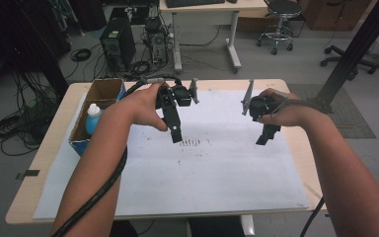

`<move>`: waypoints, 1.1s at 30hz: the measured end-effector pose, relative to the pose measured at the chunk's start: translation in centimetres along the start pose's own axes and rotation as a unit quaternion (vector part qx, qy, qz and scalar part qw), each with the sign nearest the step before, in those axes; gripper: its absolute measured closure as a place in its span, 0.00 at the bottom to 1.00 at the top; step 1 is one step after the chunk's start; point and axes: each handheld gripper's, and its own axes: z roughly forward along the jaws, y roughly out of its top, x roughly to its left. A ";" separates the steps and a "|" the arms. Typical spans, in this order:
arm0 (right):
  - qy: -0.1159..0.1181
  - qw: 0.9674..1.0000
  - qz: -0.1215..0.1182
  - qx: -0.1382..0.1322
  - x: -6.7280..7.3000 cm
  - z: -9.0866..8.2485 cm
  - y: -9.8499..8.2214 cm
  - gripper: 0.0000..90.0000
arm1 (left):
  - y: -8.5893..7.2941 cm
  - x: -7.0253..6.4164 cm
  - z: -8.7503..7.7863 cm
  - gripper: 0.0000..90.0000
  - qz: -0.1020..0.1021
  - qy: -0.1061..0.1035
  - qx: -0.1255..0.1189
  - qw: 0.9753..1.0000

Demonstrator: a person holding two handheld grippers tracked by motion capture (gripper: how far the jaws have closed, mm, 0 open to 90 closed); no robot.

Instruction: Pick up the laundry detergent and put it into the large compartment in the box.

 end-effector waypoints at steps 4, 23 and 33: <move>-0.001 1.000 -0.002 0.001 0.1 0.0 0.1 0.06 | 0.1 0.1 0.5 0.00 -0.004 0.000 0.004 1.000; -0.001 1.000 -0.002 0.002 0.4 0.1 0.3 0.06 | -0.6 -0.1 -0.3 0.00 -0.011 0.005 0.001 1.000; -0.004 1.000 -0.002 0.001 0.9 -0.1 0.6 0.06 | -1.1 -0.5 -0.5 0.00 -0.022 0.012 -0.007 1.000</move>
